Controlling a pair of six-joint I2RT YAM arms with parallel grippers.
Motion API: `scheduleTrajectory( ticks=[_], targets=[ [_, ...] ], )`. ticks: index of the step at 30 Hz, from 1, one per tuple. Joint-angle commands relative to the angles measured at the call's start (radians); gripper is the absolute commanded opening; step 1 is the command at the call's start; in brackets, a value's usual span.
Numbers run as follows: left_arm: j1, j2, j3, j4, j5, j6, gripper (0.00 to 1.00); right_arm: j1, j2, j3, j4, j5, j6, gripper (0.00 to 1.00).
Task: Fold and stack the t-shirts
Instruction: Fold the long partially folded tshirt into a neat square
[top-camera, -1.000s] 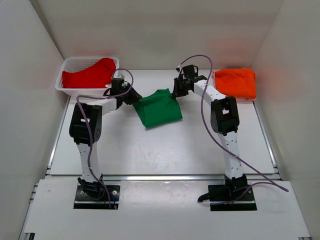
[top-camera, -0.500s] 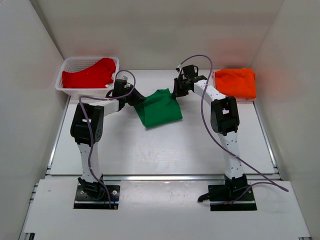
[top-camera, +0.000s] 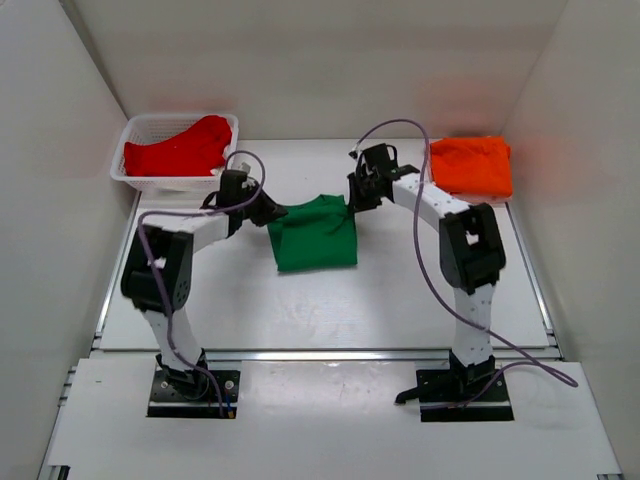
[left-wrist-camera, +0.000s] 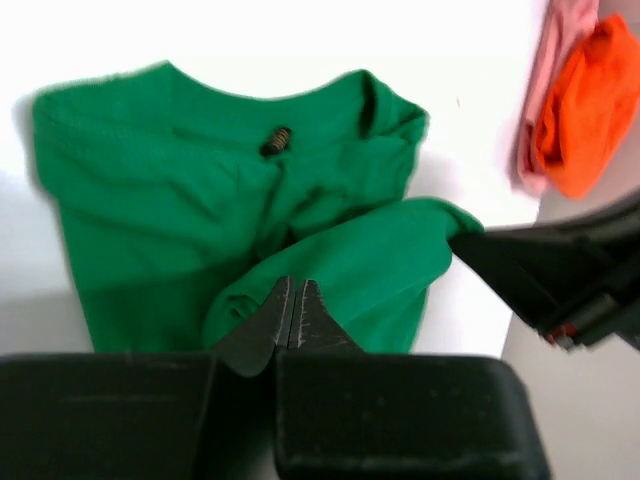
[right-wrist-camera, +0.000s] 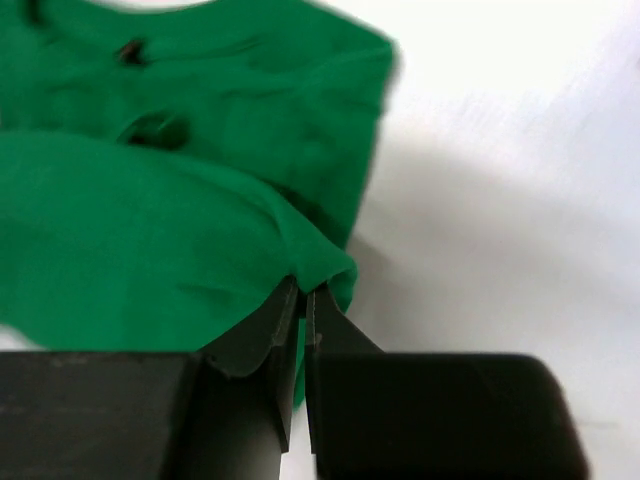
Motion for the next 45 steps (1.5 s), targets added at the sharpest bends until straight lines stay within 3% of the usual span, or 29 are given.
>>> scheduleTrajectory(
  ticks=[1,5,11,22,27,33,37,42,45],
  targets=[
    [0.004,-0.249,-0.124,-0.032,-0.010,0.029,0.00,0.073,-0.286,-0.165,0.102,0.050,-0.005,0.00],
    [0.002,-0.390,-0.239,-0.055,-0.037,0.033,0.00,0.129,-0.443,-0.366,0.153,0.050,0.047,0.00],
    [-0.004,-0.596,-0.344,-0.101,-0.103,-0.005,0.00,0.161,-0.571,-0.448,0.163,0.018,0.084,0.00],
    [0.037,-0.616,-0.393,-0.029,-0.165,-0.039,0.00,0.095,-0.453,-0.352,0.196,-0.112,0.018,0.00],
    [0.076,-0.520,-0.350,0.023,-0.169,-0.005,0.00,0.077,-0.298,-0.232,0.207,-0.148,0.002,0.00],
    [0.105,-0.236,-0.214,0.124,-0.191,0.026,0.00,0.040,-0.056,-0.006,0.195,-0.174,0.003,0.01],
    [0.100,-0.067,-0.068,0.196,-0.174,0.024,0.02,0.040,0.139,0.205,0.097,-0.080,-0.002,0.00],
    [0.091,0.114,0.096,0.203,-0.162,0.045,0.08,0.018,0.216,0.279,0.049,0.041,0.023,0.00],
    [0.094,0.161,0.141,0.203,-0.186,0.046,0.21,0.014,0.274,0.322,0.020,0.050,0.026,0.00]
  ],
)
